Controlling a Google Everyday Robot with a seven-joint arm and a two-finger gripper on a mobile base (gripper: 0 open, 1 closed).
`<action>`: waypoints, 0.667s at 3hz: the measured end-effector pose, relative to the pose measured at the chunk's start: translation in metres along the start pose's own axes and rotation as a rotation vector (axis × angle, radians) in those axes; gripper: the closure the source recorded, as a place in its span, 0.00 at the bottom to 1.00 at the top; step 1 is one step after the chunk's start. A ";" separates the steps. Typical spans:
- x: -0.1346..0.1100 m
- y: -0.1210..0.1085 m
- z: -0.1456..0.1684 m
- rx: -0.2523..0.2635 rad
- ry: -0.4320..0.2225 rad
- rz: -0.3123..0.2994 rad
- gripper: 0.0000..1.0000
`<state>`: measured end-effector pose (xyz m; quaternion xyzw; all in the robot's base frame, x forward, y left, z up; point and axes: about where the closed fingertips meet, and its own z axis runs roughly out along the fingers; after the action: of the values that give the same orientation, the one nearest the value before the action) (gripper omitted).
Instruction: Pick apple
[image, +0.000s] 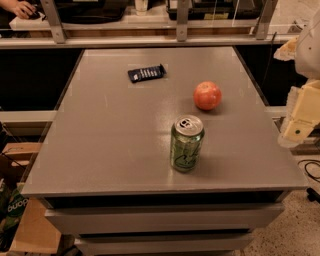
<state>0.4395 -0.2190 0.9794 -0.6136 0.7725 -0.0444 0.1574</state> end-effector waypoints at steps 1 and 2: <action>-0.002 -0.010 0.011 -0.024 -0.007 -0.095 0.00; -0.007 -0.024 0.032 -0.055 -0.023 -0.233 0.00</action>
Offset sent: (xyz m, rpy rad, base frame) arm 0.0530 0.0073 -0.0430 -0.0645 0.0440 0.4108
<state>0.4724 -0.2139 0.9567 -0.7036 0.6952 -0.0343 0.1431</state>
